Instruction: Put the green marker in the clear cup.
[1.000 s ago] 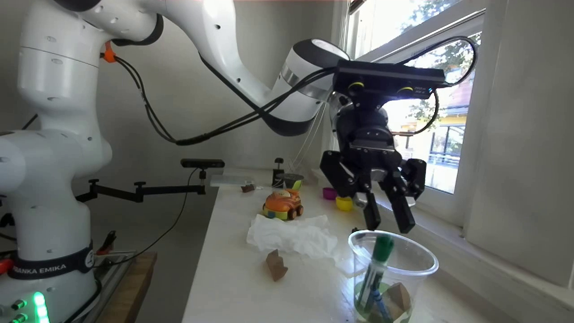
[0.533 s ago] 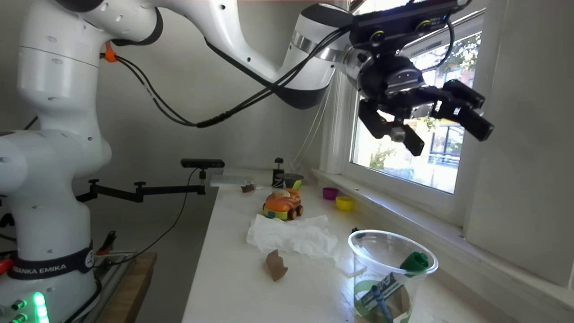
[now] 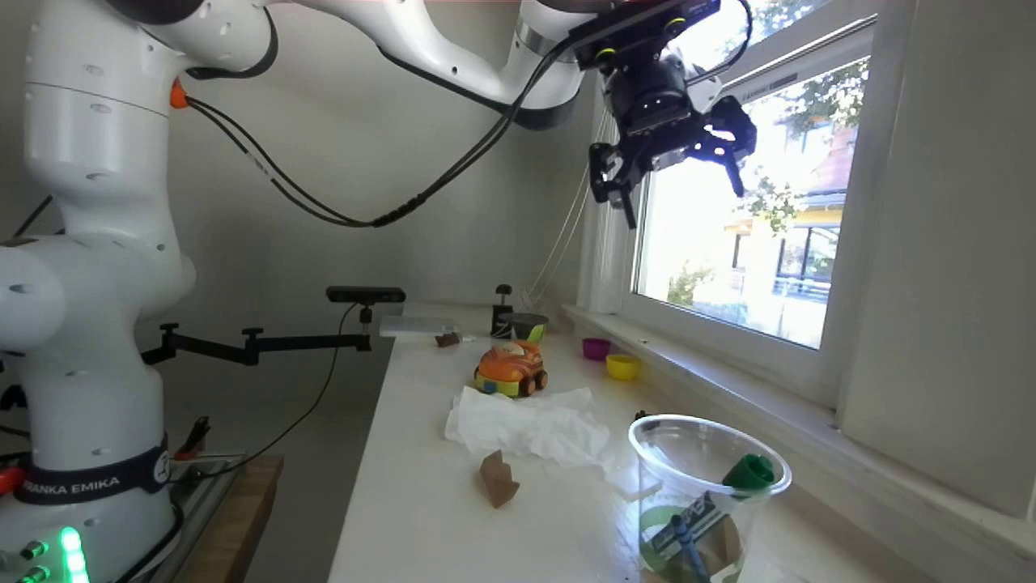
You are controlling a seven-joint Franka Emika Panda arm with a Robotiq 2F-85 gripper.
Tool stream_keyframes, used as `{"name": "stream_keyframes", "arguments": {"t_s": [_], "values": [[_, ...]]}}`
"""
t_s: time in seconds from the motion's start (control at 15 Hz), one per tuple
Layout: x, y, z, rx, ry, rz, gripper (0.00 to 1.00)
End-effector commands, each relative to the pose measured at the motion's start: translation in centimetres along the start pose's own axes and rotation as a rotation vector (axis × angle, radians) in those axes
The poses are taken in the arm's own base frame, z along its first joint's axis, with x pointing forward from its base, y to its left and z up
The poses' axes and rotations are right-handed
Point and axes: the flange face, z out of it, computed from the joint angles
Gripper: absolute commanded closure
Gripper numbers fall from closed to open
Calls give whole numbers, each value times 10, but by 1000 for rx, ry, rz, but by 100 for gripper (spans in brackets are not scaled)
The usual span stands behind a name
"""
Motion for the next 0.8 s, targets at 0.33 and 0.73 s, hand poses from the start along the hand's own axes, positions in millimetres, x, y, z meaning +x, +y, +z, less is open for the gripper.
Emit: {"name": "stream_keyframes", "arguments": {"t_s": [0.33,0.73], "values": [[28,-46,-47,317,92,293,0],[61,-26,2,333,205,588,0]]}}
